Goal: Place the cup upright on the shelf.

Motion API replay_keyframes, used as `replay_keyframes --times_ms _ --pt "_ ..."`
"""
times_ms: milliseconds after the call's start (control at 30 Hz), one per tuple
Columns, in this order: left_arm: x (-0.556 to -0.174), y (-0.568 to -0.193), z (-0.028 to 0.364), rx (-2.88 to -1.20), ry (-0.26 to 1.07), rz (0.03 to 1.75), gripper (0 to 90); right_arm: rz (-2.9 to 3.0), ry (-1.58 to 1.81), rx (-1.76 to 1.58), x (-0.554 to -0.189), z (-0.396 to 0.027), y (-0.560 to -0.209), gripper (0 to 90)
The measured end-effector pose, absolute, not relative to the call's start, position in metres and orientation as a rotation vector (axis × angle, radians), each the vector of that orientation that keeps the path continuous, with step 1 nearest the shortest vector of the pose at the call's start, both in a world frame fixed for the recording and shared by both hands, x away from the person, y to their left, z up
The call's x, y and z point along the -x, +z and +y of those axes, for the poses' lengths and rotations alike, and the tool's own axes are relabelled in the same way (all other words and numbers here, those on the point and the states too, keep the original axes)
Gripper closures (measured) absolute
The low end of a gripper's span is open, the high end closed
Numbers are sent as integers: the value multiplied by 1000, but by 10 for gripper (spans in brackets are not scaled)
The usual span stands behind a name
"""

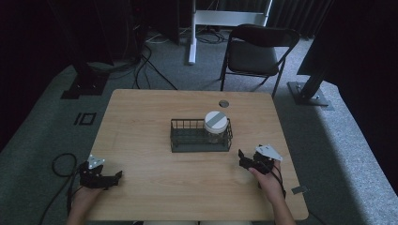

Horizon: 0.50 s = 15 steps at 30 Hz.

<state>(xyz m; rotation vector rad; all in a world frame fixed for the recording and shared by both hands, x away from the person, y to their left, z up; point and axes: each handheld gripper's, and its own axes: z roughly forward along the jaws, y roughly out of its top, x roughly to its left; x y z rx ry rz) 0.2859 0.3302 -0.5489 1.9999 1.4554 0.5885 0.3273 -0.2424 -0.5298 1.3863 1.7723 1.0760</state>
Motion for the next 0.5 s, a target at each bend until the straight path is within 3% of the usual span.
replay_keyframes --times_ms 500 --pt "-286 -549 330 -2001 589 1454 1 1765 928 -1561 -324 -272 -544 117"
